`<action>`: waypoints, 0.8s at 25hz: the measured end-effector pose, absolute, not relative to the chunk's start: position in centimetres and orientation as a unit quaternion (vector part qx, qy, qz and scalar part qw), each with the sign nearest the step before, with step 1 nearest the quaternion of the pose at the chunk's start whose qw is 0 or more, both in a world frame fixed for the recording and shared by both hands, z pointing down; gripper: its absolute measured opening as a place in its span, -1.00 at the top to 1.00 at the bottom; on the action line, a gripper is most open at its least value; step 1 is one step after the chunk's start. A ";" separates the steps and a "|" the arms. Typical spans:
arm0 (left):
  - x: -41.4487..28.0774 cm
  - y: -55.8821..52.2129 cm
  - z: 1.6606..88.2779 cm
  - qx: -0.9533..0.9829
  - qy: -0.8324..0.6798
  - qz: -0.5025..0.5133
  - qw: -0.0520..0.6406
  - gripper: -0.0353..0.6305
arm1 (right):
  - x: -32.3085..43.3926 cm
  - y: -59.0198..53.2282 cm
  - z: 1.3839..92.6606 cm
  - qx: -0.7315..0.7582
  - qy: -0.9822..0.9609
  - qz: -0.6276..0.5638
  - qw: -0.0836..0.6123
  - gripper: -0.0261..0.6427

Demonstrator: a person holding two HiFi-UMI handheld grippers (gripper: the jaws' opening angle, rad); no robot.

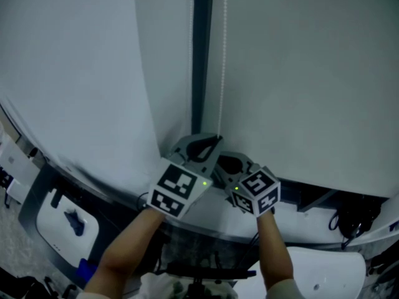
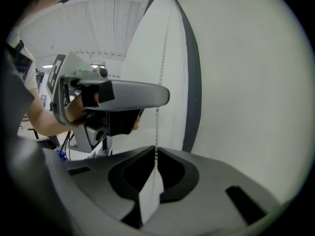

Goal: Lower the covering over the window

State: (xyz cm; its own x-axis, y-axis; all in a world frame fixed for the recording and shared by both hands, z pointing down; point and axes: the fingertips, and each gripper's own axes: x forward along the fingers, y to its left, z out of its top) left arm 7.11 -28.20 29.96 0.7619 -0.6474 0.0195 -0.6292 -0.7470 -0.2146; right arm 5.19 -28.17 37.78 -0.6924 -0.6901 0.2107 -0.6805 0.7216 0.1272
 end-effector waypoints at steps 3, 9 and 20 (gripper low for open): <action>7.1 -28.1 30.9 -0.932 0.343 -0.053 0.105 0.83 | 5.1 -28.4 38.7 0.374 -0.917 -0.015 0.137 0.86; 7.3 -28.1 32.0 -0.929 0.341 -0.071 0.122 0.83 | 5.2 -28.9 39.4 0.380 -0.914 -0.001 0.141 0.86; 6.5 -29.7 40.2 -0.915 0.365 -0.133 0.107 0.83 | 8.4 -27.0 40.9 0.336 -0.923 0.053 0.181 0.85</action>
